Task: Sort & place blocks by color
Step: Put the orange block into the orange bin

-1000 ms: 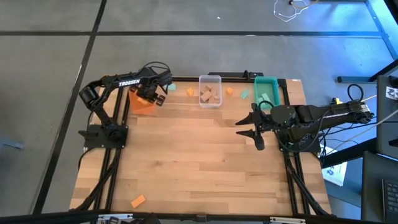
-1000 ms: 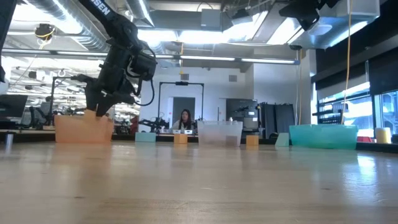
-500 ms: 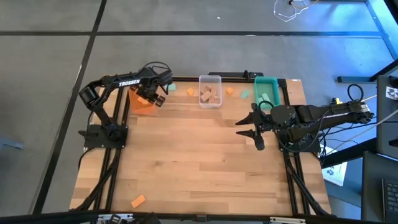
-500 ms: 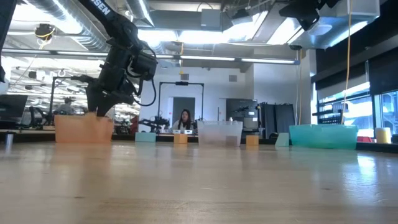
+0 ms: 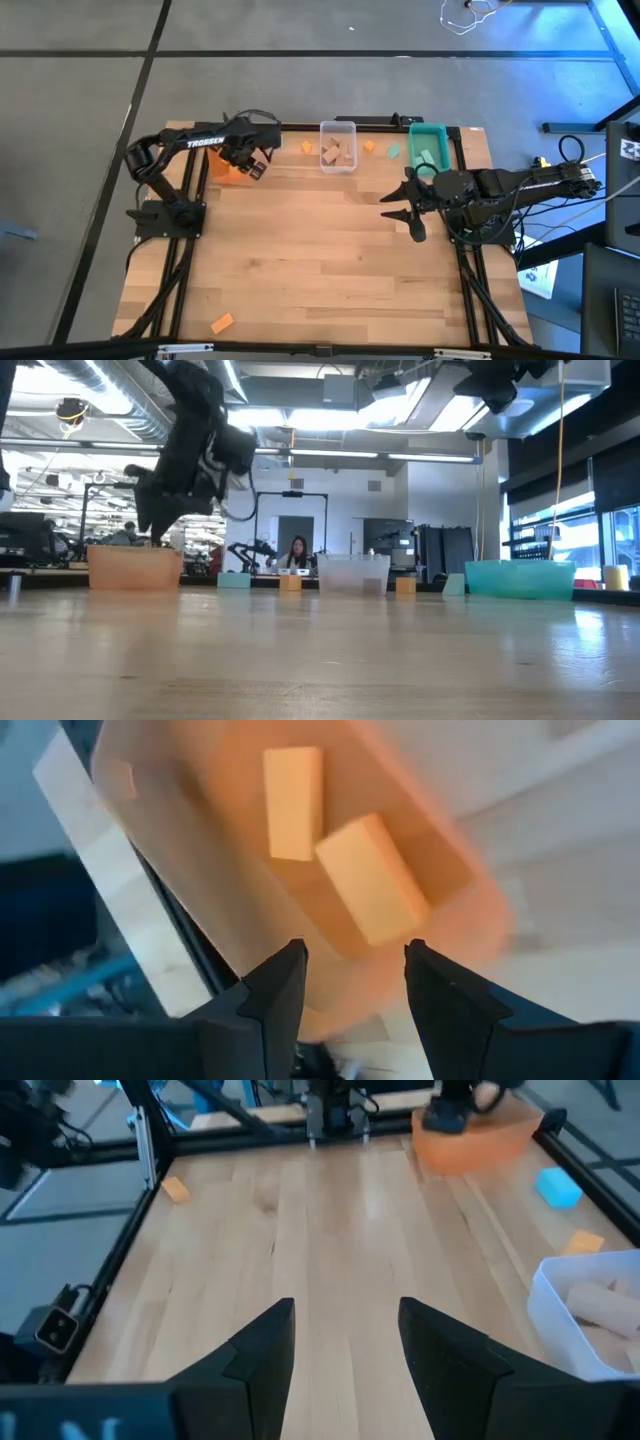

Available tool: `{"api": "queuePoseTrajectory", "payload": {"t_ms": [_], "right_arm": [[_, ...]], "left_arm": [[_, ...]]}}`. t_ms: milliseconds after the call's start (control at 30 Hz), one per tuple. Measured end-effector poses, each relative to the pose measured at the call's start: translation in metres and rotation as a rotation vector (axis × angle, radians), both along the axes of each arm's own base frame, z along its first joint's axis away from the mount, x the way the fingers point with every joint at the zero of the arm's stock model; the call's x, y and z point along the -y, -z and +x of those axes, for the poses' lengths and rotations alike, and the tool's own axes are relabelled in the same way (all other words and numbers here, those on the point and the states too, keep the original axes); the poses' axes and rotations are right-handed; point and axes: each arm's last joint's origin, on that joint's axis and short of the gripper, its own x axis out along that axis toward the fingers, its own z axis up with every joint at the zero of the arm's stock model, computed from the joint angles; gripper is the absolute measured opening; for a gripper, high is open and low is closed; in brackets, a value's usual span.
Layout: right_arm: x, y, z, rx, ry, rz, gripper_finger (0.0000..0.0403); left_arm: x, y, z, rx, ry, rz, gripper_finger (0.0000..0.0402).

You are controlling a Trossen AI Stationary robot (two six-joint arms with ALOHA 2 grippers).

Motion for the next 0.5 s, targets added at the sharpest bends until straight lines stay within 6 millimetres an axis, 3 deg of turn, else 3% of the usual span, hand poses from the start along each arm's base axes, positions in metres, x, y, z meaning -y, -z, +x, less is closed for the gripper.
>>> {"api": "queuePoseTrajectory", "payload": {"t_ms": [167,367,500], "right_arm": [[0.0,0.001,-0.001,-0.012,0.0,-0.002,0.0181],[0.0,0.001,-0.001,-0.012,-0.001,-0.002,0.0181],[-0.001,0.001,-0.001,-0.014,-0.052,0.0,0.0181]], "left_arm": [[0.048,-0.026,0.012,0.139,0.082,0.064,0.0162],[0.125,-0.053,0.016,0.365,0.181,-0.001,0.0162],[0.177,-0.06,0.011,0.448,0.247,-0.032,0.0162]]}}
